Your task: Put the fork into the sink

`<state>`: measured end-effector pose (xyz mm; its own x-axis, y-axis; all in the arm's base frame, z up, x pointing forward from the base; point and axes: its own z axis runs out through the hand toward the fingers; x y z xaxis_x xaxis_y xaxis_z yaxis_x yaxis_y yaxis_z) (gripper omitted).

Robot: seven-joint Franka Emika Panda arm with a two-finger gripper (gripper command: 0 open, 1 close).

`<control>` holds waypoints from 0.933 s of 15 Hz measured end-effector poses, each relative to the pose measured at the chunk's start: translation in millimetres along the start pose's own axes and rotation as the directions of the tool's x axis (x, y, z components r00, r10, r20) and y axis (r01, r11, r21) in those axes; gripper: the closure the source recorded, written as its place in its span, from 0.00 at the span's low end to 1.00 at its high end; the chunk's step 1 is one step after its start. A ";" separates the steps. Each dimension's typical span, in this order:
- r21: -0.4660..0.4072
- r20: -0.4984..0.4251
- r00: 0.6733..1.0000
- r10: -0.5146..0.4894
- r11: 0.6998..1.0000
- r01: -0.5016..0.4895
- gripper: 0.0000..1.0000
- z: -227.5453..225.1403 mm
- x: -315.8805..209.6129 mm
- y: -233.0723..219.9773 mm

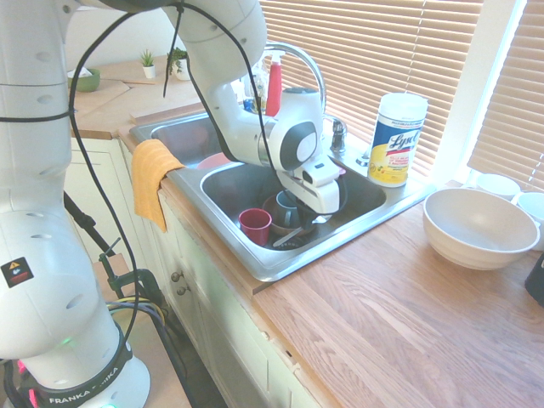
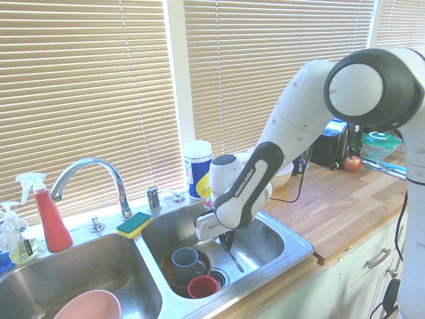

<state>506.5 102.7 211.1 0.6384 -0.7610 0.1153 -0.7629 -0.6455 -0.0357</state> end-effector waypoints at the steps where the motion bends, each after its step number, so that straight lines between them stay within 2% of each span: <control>1: -0.011 0.002 1.000 -0.003 1.000 0.003 0.00 13.3 -4.8 0.9; 6: -0.042 -0.005 1.000 0.012 0.999 -0.013 0.00 49.5 -11.1 -1.1; 14: -0.030 -0.023 0.999 0.028 0.999 -0.029 0.00 45.0 -0.7 -8.6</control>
<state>517.2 105.8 166.7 0.6143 -0.7771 0.1372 -0.7837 -0.6210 -0.0087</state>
